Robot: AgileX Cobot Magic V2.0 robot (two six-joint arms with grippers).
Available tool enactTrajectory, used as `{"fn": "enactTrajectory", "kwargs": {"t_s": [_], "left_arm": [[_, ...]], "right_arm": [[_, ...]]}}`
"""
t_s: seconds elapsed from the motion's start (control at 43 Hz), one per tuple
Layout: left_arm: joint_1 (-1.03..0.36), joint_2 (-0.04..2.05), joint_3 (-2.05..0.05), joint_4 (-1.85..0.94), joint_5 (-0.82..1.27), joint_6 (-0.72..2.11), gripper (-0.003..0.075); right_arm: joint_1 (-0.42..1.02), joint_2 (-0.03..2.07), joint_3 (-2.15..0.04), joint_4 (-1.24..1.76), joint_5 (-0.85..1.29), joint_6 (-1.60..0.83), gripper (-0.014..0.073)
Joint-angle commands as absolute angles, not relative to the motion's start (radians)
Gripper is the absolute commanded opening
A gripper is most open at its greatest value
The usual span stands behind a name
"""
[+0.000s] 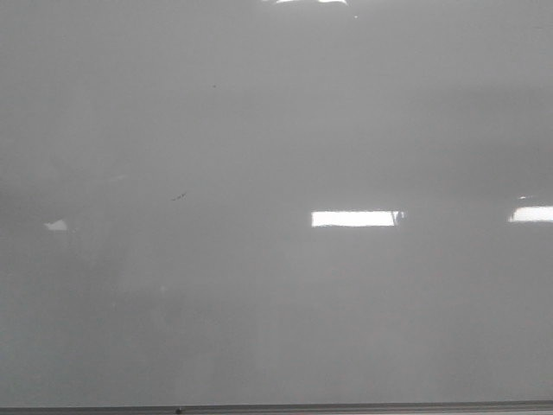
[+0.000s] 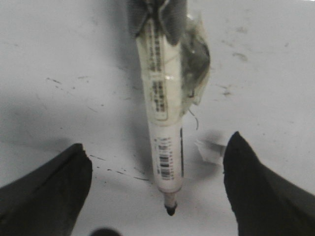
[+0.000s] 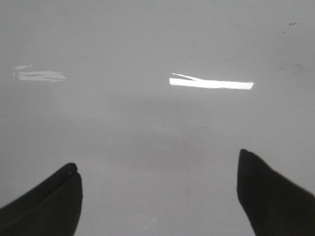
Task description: Write number 6 on whiteboard
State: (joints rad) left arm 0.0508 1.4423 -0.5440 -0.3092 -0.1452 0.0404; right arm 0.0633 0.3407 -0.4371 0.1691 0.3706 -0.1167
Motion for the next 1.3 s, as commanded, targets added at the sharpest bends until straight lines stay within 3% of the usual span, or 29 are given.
{"fn": "enactTrajectory", "kwargs": {"t_s": [0.0,0.093,0.302,0.419,0.605,0.791,0.93,1.093,1.279], "left_arm": [[0.047,1.436,-0.572,-0.308,-0.245,0.037,0.0454],[0.047,1.441,-0.572,-0.307,-0.262,0.037,0.0373],[0.047,1.441,-0.572,-0.268,-0.293,0.037,0.0090],[0.047,1.431,-0.572,-0.237,-0.255,0.037,-0.0015],[0.042,1.344,-0.584,-0.092,-0.102,0.037,-0.0020],[-0.065,1.315,-0.749,-0.016,0.416,0.083,-0.0020],[-0.236,1.318,-0.853,0.000,0.581,0.290,-0.0020],[-0.509,1.318,-0.906,0.067,0.577,0.510,-0.0020],[-0.796,1.318,-0.908,0.175,0.563,0.540,-0.0020]], "right_arm": [[0.066,0.355,-0.474,0.172,0.295,-0.118,0.0653],[0.066,0.355,-0.474,0.172,0.295,-0.118,0.0653],[0.066,0.355,-0.474,0.172,0.295,-0.118,0.0653],[0.066,0.355,-0.474,0.172,0.295,-0.118,0.0653],[0.066,0.357,-0.476,0.172,0.314,-0.126,0.0653],[0.098,0.424,-0.542,0.183,0.480,-0.268,0.0653],[0.196,0.532,-0.607,0.262,0.575,-0.394,0.0653],[0.348,0.689,-0.689,0.321,0.663,-0.532,0.0653],[0.510,0.819,-0.749,0.327,0.656,-0.609,0.0653]]}}
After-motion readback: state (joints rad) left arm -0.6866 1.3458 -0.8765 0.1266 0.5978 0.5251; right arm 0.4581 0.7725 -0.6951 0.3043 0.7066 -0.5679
